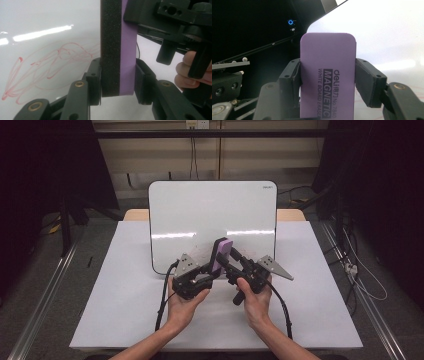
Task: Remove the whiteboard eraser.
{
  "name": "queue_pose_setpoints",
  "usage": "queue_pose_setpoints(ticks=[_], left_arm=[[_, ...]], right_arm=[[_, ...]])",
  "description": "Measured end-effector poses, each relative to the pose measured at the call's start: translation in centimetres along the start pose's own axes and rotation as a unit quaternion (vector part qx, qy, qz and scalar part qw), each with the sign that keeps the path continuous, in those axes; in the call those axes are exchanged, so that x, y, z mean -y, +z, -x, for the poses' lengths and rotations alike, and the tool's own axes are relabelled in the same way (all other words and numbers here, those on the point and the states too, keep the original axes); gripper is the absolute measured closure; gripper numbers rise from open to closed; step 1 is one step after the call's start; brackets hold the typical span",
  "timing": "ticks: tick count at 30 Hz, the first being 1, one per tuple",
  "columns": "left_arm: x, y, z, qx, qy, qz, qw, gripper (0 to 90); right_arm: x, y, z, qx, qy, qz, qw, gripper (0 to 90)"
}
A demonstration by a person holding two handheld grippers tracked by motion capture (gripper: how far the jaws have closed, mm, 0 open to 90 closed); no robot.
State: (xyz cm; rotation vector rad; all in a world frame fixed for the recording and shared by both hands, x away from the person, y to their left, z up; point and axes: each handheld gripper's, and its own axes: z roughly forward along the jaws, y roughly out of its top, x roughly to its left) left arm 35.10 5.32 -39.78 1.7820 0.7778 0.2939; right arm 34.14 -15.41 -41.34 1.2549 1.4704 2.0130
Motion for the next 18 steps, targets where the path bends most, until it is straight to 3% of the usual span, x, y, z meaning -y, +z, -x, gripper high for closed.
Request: queue_pose_setpoints(ticks=[2, 3, 6, 8, 13, 18], left_arm=[[0.1, 0.1, 0.0, 0.004, -0.003, -0.004, 1.0, 59.2], [0.2, 0.1, 0.0, 0.001, 0.0, -0.006, 1.0, 50.0], [0.1, 0.1, -0.1, -0.001, -0.002, -0.007, 1.0, 46.8], [0.2, 0.2, -0.2, -0.009, 0.001, -0.01, 0.9999, 32.3], [0.4, 0.2, -0.5, -0.007, 0.006, -0.03, 0.9995, 19.8], [0.2, -0.8, -1.2, -0.027, 0.019, -0.033, 0.9989, 11.6]], right_arm=[[-0.1, -0.1, 0.0, 0.001, -0.012, 0.001, 0.9999, 41.2], [-0.2, -0.2, 0.1, 0.003, -0.011, 0.003, 0.9999, 41.2], [-0.5, -0.3, 0.3, 0.007, -0.016, 0.004, 0.9998, 41.2], [-0.8, -0.6, 0.6, 0.018, -0.028, 0.001, 0.9995, 41.2], [-1.3, -1.0, 1.2, 0.027, -0.04, -0.002, 0.9988, 41.3], [-1.7, -1.3, 1.6, 0.038, -0.054, -0.008, 0.9978, 41.3]])
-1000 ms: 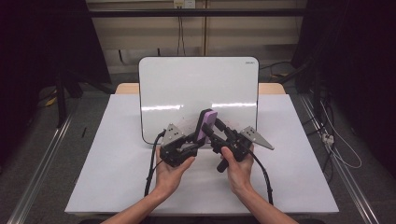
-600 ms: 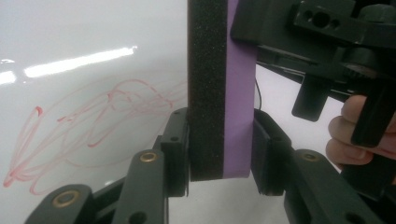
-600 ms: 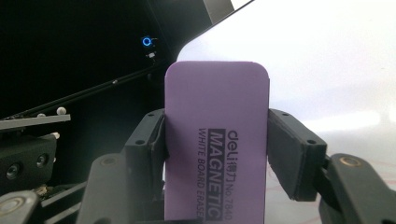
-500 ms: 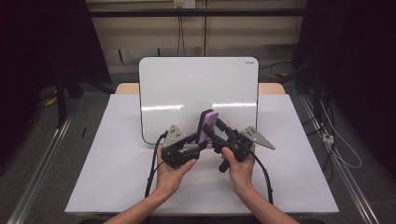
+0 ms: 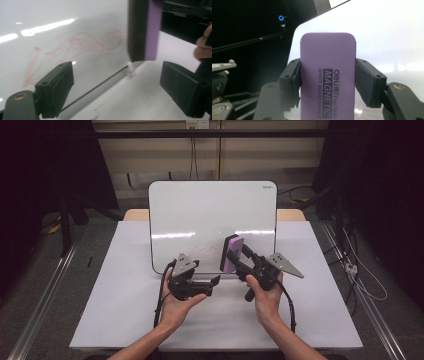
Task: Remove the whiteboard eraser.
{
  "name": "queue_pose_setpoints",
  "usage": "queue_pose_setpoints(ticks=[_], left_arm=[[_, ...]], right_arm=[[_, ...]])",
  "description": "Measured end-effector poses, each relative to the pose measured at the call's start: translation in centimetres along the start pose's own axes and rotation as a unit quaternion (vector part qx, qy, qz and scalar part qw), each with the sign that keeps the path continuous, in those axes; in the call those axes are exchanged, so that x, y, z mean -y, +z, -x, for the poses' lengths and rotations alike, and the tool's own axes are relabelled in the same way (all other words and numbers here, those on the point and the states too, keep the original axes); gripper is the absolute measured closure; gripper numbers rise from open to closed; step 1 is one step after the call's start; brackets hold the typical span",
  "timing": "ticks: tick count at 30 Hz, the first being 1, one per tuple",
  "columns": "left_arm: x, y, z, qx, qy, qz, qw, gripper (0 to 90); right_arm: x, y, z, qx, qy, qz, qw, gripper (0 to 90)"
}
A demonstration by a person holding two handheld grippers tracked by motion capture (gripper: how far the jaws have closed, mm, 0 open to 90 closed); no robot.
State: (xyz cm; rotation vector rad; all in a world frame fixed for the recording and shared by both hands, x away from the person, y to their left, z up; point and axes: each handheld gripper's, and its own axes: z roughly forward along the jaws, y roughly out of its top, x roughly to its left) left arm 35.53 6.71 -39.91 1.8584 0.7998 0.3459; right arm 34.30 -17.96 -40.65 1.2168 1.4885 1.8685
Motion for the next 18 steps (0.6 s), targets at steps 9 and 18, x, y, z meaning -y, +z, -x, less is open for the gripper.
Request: queue_pose_setpoints(ticks=[9, 18], left_arm=[[0.5, -2.4, -2.4, -0.024, -0.012, -0.002, 0.9996, 4.4], [1.4, -4.8, -4.2, -0.028, -0.013, -0.006, 0.9995, 4.5]], right_arm=[[-0.3, -1.9, 1.4, 0.023, -0.02, -0.005, 0.9995, 41.3], [-0.1, -3.5, 2.2, 0.035, -0.036, -0.009, 0.9987, 41.3]])
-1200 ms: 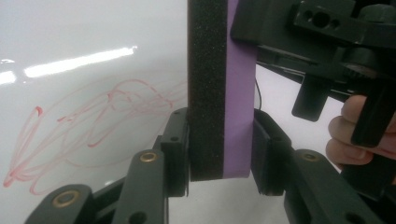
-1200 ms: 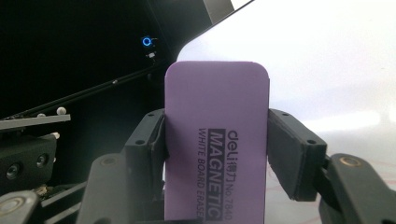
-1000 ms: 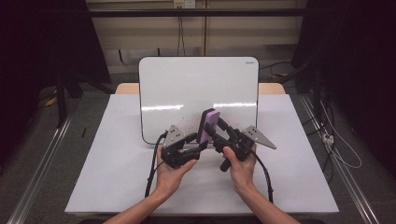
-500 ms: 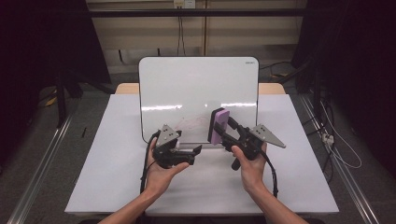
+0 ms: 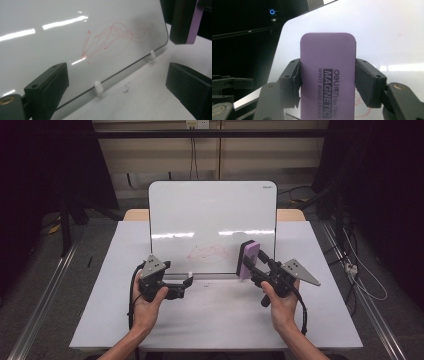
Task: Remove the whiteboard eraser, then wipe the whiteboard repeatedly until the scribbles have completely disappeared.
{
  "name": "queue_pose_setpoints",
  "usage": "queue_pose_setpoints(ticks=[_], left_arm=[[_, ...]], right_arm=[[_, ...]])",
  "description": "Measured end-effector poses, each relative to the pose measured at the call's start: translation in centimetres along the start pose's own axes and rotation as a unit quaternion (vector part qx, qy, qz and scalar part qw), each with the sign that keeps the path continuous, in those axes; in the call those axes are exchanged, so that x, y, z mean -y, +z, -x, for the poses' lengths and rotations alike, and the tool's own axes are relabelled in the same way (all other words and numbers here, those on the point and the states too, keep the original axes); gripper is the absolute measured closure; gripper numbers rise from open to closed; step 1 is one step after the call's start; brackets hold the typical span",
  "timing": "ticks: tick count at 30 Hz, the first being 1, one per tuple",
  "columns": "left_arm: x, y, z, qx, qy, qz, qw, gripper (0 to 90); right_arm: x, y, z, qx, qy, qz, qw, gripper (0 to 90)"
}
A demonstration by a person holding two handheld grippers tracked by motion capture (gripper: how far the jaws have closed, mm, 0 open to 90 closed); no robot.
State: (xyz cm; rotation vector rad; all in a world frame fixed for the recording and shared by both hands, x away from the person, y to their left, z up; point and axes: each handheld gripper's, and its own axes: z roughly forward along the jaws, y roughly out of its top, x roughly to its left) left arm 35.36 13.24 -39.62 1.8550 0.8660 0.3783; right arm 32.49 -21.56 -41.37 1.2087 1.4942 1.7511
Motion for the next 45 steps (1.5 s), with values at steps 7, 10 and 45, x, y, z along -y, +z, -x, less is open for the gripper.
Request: queue_pose_setpoints(ticks=[7, 10, 45], left_arm=[[1.1, -1.1, -0.8, -0.036, 0.014, -0.013, 0.9992, 4.7], [1.8, -1.8, -1.3, -0.056, 0.01, -0.023, 0.9981, 4.9], [5.5, -4.2, -2.9, -0.095, 0.005, -0.033, 0.9949, 5.1]], right_arm=[[-0.1, -0.5, 0.4, 0.013, -0.013, -0.002, 0.9998, 41.3], [-0.3, -0.7, 0.5, 0.017, -0.03, -0.008, 0.9994, 41.3], [-1.5, 1.9, 0.6, 0.124, -0.262, -0.115, 0.95, 41.5]])
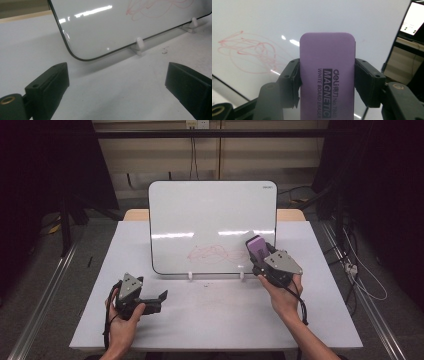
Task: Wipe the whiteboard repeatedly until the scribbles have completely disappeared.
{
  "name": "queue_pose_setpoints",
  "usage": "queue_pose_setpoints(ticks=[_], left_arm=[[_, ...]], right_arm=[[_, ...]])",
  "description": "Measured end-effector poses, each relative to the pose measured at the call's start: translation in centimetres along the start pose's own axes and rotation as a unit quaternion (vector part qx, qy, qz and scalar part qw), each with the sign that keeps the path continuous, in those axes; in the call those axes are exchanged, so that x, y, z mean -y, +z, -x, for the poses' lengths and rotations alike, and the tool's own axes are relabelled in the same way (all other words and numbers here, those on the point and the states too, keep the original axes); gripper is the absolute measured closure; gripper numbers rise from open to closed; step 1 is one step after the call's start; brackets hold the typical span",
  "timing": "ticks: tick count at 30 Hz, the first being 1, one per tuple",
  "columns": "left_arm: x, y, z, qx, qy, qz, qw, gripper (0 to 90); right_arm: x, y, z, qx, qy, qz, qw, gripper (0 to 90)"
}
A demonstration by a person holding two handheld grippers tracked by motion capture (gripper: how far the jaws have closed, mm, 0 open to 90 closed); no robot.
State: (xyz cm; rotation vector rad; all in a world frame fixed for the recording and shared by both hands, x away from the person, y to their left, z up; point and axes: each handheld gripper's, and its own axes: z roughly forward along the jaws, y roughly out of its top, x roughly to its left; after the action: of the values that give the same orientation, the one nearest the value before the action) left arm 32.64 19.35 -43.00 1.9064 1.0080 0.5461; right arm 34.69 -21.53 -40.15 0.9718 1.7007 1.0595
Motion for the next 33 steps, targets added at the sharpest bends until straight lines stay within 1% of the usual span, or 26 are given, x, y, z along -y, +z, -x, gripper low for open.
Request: queue_pose_setpoints(ticks=[1, 2, 4, 7, 9, 15, 19, 24, 26, 31, 33], left_arm=[[0.0, 0.0, 0.0, 0.0, -0.002, 0.0, 1.0, 5.1], [0.0, 0.0, -0.1, -0.001, -0.002, 0.001, 1.0, 5.1], [0.0, 0.0, -0.1, -0.001, -0.003, 0.001, 1.0, 5.1], [0.0, 0.0, -0.2, 0.0, -0.004, 0.003, 1.0, 5.1], [0.0, 0.0, -0.2, 0.001, -0.003, 0.004, 1.0, 5.1], [0.0, 0.0, -0.2, 0.002, -0.004, 0.004, 1.0, 5.1], [0.0, 0.1, -0.2, 0.003, -0.003, 0.003, 1.0, 5.1], [0.1, 0.1, -0.3, 0.002, -0.007, 0.002, 1.0, 5.1], [0.1, 0.0, -0.4, 0.002, -0.008, 0.002, 1.0, 5.1], [0.1, 0.1, -0.5, 0.0, -0.01, 0.002, 0.9999, 5.1], [0.1, 0.2, -0.5, 0.002, -0.011, 0.001, 0.9999, 5.1]], right_arm=[[-0.1, 0.1, 0.1, 0.01, -0.019, -0.003, 0.9998, 41.5], [-0.2, 0.2, 0.2, 0.014, -0.03, -0.006, 0.9994, 41.6], [-0.3, 0.4, 0.3, 0.018, -0.037, -0.014, 0.999, 41.6], [-0.3, 1.0, 0.7, 0.024, -0.043, -0.025, 0.9985, 41.6], [-0.2, 1.4, 0.9, 0.025, -0.04, -0.034, 0.9983, 41.6], [-0.6, 2.4, 1.1, 0.032, -0.048, -0.048, 0.9972, 41.6], [-0.7, 3.1, 1.0, 0.041, -0.057, -0.055, 0.996, 41.6], [-0.2, 4.1, 0.3, 0.048, -0.079, -0.065, 0.9936, 41.6], [-0.1, 4.3, 0.1, 0.053, -0.086, -0.063, 0.9929, 41.6], [0.0, 4.3, -0.1, 0.056, -0.092, -0.06, 0.9924, 41.6], [0.2, 4.3, -0.4, 0.053, -0.098, -0.057, 0.9922, 41.7]])
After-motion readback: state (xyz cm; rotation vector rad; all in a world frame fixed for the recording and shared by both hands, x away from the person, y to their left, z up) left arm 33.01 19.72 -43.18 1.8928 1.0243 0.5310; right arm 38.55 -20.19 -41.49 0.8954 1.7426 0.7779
